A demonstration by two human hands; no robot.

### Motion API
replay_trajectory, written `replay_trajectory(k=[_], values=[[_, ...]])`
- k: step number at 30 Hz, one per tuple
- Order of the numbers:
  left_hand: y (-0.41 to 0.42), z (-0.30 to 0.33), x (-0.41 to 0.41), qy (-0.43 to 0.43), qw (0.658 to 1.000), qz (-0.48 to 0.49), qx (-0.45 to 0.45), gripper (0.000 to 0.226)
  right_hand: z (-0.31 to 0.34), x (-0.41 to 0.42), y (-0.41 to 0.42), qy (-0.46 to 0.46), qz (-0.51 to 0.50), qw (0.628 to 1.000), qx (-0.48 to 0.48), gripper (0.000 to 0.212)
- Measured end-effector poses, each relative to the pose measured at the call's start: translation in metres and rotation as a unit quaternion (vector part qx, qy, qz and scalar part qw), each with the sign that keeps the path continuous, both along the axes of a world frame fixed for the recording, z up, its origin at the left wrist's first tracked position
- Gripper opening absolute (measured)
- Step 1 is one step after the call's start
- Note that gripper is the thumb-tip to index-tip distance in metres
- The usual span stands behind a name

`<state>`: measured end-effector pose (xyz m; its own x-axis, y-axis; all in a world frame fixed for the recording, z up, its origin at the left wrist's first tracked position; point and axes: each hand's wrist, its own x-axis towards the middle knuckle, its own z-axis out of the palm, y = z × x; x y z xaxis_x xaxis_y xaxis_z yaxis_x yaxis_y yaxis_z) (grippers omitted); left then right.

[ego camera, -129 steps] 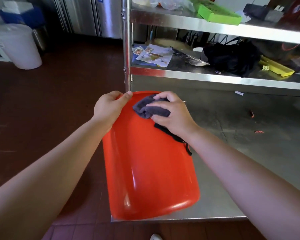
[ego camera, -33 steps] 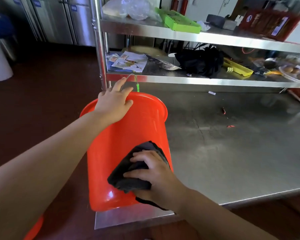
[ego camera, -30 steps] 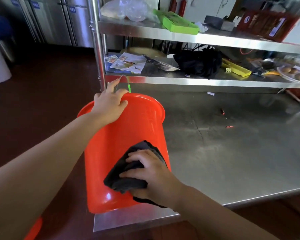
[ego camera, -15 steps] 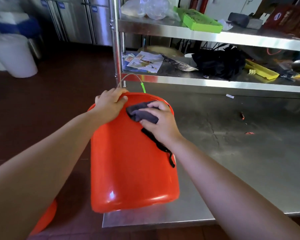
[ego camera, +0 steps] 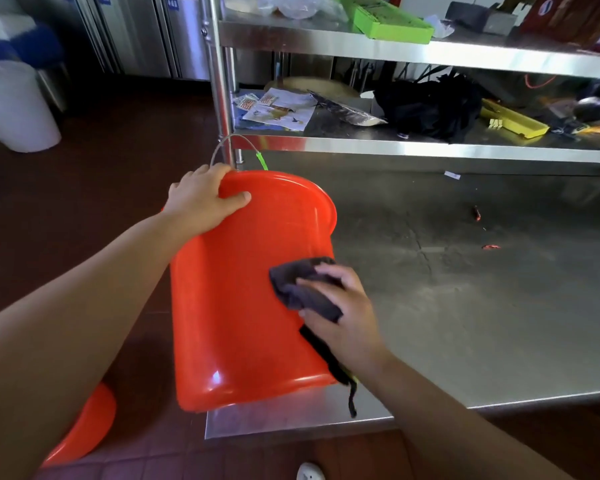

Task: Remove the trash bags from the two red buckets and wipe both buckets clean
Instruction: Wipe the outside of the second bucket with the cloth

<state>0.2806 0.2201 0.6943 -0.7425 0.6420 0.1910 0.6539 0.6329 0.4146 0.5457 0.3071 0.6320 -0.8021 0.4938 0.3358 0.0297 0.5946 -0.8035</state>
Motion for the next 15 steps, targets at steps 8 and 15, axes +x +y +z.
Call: replay_trajectory(k=[8,15], values=[[-0.055,-0.009,-0.006,-0.125,0.988,0.041,0.085,0.041,0.008,0.008,-0.039,-0.048,0.060,0.996,0.051,0.037],[-0.076,-0.028,0.025,-0.210,0.947,0.050,0.236,0.021,0.051,-0.074,-0.053,-0.057,0.111,0.968,0.217,0.033]])
